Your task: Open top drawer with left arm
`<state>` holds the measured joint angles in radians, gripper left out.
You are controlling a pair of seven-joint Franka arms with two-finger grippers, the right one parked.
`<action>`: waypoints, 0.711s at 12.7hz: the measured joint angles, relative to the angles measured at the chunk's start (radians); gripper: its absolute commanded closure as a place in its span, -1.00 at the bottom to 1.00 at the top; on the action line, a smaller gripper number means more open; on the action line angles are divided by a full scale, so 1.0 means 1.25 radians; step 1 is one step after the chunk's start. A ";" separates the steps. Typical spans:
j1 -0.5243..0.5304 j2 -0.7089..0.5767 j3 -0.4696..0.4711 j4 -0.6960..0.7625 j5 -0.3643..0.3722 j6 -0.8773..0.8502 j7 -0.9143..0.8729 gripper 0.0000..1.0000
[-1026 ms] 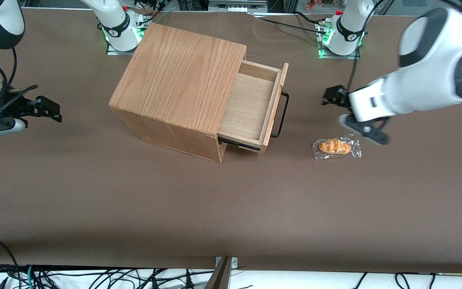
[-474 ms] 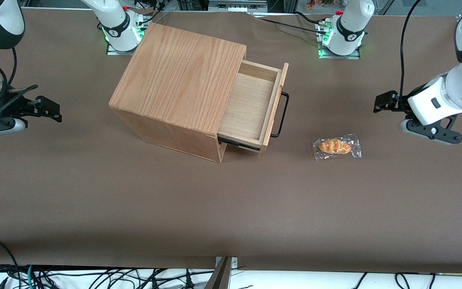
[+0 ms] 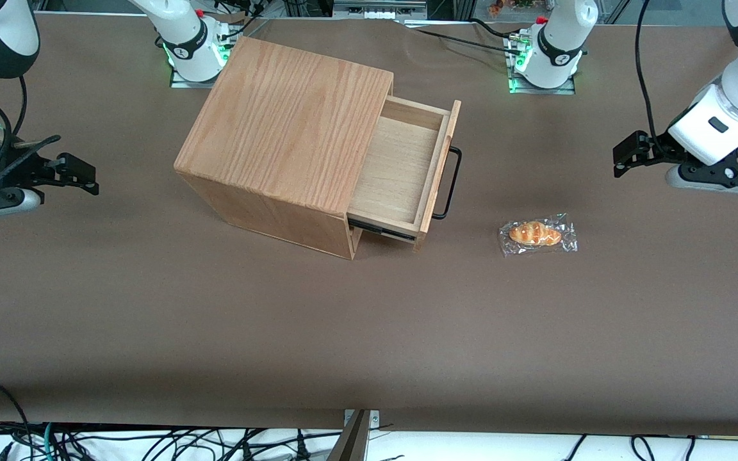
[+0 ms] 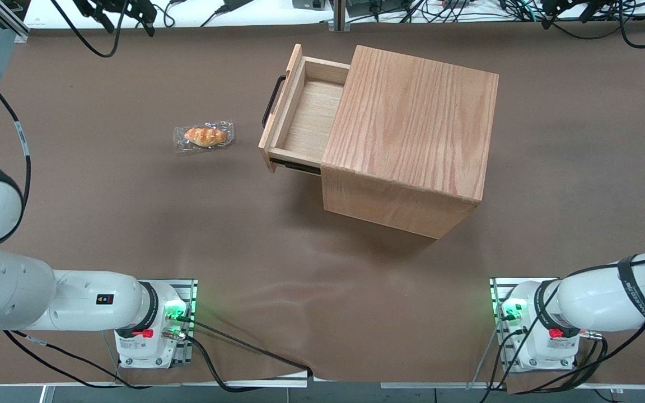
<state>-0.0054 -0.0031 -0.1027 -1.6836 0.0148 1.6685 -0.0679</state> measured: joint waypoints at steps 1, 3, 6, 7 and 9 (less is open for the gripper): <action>0.003 -0.013 0.000 -0.018 -0.007 0.001 -0.015 -1.00; 0.010 -0.024 0.000 -0.027 -0.022 -0.007 -0.021 -1.00; 0.012 -0.029 -0.003 -0.026 -0.027 -0.028 -0.022 -1.00; 0.012 -0.030 -0.003 -0.026 -0.027 -0.031 -0.022 -1.00; 0.012 -0.031 -0.003 -0.026 -0.027 -0.037 -0.023 -1.00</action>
<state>0.0099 -0.0413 -0.1068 -1.7158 -0.0189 1.6227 -0.0968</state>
